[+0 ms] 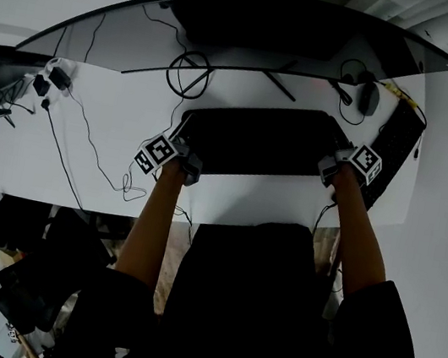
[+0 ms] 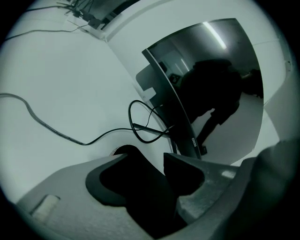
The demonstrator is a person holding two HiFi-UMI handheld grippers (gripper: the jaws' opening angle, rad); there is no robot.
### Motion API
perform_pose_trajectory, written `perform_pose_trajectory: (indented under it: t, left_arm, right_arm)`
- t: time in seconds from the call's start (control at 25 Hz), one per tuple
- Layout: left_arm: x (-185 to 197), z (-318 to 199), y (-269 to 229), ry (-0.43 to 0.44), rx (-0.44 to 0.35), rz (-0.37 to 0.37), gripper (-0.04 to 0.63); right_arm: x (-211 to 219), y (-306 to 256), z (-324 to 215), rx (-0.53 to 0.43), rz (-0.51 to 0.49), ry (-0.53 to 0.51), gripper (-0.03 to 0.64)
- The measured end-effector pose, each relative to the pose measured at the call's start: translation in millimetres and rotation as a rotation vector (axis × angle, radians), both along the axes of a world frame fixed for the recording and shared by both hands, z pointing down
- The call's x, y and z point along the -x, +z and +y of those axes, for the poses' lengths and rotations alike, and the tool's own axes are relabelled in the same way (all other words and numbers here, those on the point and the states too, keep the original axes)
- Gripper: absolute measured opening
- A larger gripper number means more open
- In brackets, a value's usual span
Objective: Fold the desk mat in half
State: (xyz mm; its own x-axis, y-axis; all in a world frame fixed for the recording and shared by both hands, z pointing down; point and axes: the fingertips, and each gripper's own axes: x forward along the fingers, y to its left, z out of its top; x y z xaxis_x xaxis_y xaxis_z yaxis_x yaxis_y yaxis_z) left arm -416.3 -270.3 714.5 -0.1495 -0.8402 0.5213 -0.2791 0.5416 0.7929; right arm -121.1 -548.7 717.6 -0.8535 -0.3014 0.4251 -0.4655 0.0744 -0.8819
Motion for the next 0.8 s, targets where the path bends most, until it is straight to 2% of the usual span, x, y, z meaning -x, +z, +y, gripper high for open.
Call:
perform_pose_trajectory:
  t: [0.12,0.2,0.36,0.52,0.64,0.8]
  left_arm:
    - [-3,3,-7,0.031,-0.004,-0.020,0.222]
    - [-3,4,-15,0.044,-0.015,-0.049,0.222]
    - [1,16,-36,-0.011,-0.040,-0.081,0.224]
    - [-6,40,-59,0.010,-0.054,-0.148,0.224]
    - [-22,62,-83,0.066,-0.068,-0.243,0.222]
    - [-52,96,-117,0.150,-0.082,-0.410,0.222]
  right_arm:
    - [-5,-14,1,-0.043,-0.002,0.006,0.120]
    - [-8,-29,0,-0.125,0.027,-0.016,0.121]
    - [-11,-61,14,-0.266,0.078,-0.127,0.124]
    - [-20,-80,44,-0.354,0.141,-0.223,0.124]
    - [-29,-96,73,-0.455,0.214,-0.283,0.124]
    - [-39,-122,117,-0.573,0.272,-0.330,0.123]
